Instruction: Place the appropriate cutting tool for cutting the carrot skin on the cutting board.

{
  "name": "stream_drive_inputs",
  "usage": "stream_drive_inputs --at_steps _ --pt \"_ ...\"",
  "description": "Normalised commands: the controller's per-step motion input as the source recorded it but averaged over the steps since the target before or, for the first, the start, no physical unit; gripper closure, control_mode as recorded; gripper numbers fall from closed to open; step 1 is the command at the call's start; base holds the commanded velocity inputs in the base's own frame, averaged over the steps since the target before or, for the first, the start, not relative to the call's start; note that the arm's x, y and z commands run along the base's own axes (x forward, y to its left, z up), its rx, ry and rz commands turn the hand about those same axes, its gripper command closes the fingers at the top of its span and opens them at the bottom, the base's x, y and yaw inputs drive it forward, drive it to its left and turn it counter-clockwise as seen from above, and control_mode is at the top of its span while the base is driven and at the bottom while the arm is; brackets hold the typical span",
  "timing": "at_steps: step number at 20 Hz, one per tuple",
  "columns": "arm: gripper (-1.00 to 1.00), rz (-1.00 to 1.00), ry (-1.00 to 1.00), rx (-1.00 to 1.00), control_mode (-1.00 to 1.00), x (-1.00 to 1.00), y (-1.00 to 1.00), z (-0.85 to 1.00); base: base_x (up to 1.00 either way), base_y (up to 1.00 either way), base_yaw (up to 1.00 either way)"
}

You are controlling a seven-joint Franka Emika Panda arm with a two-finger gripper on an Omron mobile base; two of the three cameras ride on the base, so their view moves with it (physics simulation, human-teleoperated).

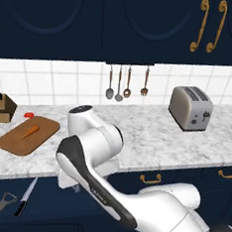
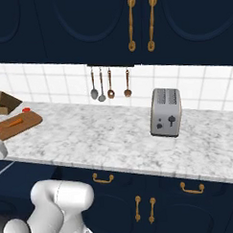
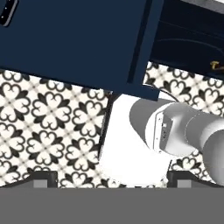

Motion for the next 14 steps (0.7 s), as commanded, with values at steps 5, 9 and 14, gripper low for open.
stream_drive_inputs --at_steps 5,9,14 --pt "-1.0 0.0 0.0 0.0 -1.0 -0.03 1.0 -0.45 0.0 0.0 0.0" --pt "-1.0 0.0 -0.01 0.0 -1.0 0.12 0.85 -0.37 0.0 0.0 0.0" --pt "-1.0 0.0 0.02 0.0 -1.0 0.51 0.9 -0.39 0.0 0.0 0.0"
